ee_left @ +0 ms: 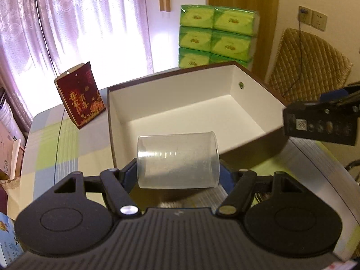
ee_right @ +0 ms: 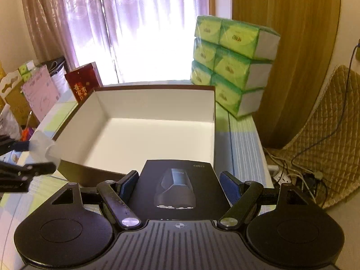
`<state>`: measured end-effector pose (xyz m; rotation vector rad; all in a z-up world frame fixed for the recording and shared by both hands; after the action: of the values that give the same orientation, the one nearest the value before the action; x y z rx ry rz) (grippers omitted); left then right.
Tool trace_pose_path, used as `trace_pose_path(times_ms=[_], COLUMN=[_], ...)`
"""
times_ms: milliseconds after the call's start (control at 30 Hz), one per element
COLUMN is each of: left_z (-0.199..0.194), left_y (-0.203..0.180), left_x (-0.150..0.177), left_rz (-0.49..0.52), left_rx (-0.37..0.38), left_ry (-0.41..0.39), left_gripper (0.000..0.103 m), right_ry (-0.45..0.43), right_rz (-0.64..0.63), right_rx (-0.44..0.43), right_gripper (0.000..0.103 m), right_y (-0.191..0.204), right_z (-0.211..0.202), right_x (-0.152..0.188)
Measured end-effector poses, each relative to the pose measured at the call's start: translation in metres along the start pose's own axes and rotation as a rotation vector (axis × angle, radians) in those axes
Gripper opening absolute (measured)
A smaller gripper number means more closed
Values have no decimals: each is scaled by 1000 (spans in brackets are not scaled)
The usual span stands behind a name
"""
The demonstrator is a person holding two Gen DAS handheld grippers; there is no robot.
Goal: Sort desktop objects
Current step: 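Carry the clear cup and black box into the cardboard box with both grippers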
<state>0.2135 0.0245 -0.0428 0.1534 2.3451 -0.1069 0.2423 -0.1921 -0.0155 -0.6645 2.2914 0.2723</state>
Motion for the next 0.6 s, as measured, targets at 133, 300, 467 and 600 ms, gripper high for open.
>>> trace_pose_path(times_ms=[133, 300, 467, 600], left_z=[9, 15, 16, 20], left_y=[4, 3, 5, 9], left_x=[-5, -3, -8, -18], left_rz=[-3, 2, 10, 11], left_rx=[3, 16, 14, 10], left_ry=[5, 14, 5, -6], left_gripper=[68, 68, 68, 69], right_ry=[25, 43, -22, -74], right_rz=[-7, 3, -7, -29], right_rx=[-9, -26, -29, -22], right_gripper=[76, 76, 76, 76], right_y=[1, 1, 2, 6], right_z=[-1, -9, -25, -19], right_x=[5, 18, -1, -24])
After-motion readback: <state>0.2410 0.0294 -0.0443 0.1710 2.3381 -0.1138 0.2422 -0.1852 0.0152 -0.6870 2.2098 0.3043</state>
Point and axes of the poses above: each gripper's, at about its wrist camera, not at the fingertips, and z roughly the way its jaws point, y to its left, x to its underside, the point moved 5 cm from there along z, roughly the way its jaws point, and after that the axes turned 6 degrees about -z, right-handed, at the moved point
